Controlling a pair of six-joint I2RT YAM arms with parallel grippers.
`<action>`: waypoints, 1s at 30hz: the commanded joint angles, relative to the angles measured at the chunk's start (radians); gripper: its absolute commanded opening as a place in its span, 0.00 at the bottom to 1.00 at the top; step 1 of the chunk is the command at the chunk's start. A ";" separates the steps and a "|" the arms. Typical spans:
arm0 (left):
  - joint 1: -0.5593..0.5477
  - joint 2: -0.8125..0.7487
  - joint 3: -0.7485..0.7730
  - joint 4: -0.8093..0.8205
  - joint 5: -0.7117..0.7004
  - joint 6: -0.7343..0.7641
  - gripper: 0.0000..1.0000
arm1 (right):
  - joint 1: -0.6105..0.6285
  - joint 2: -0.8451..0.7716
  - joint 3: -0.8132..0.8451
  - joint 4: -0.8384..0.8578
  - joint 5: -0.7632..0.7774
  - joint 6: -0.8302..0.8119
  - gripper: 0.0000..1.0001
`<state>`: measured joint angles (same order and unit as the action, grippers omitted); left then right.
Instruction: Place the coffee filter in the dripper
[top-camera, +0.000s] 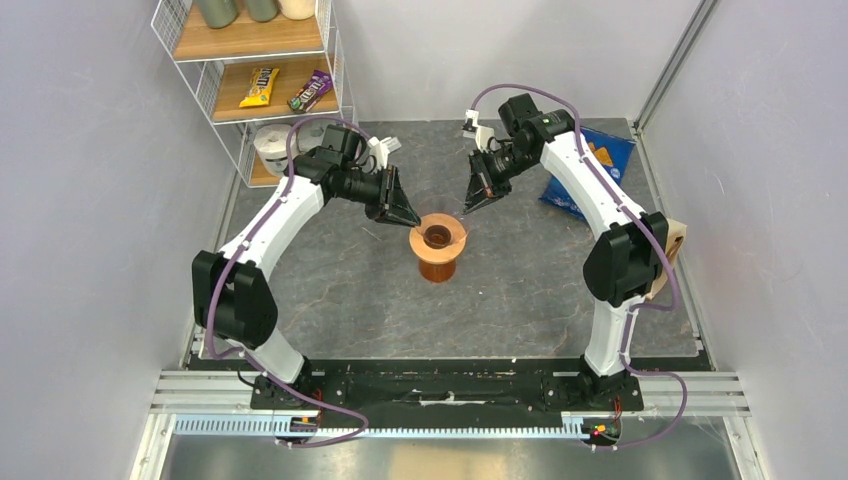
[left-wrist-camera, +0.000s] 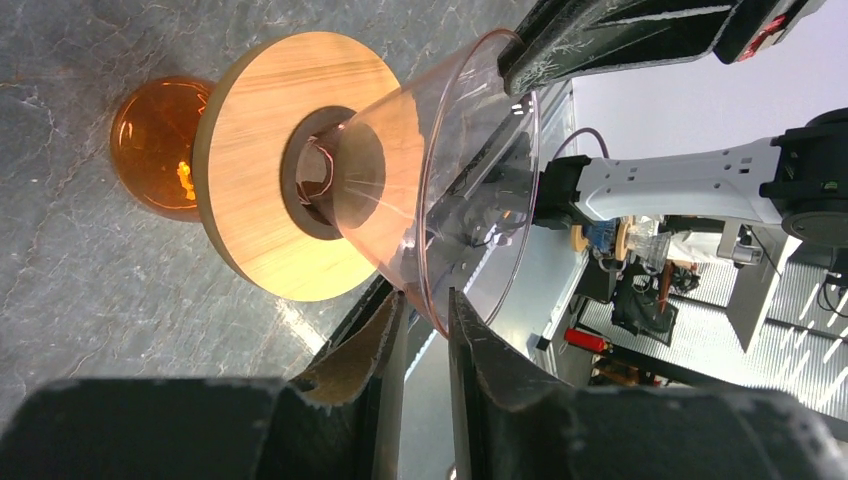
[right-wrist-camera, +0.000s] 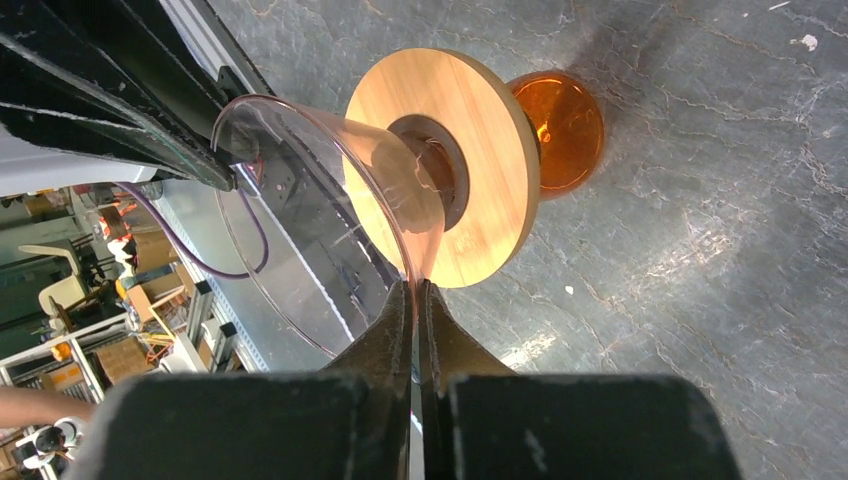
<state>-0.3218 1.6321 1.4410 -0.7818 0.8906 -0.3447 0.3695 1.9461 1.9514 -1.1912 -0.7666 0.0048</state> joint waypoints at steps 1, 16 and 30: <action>0.000 0.019 0.034 0.024 0.005 -0.025 0.26 | 0.004 0.015 0.036 0.002 -0.012 -0.006 0.00; 0.032 0.042 -0.006 0.020 0.021 -0.030 0.16 | 0.009 0.041 0.093 -0.046 0.012 -0.017 0.00; 0.038 0.053 -0.021 -0.019 0.001 0.010 0.13 | 0.021 0.070 0.107 -0.058 0.018 -0.020 0.00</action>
<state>-0.2890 1.6581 1.4380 -0.7834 0.9363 -0.3775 0.3824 1.9919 2.0315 -1.2423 -0.7444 0.0044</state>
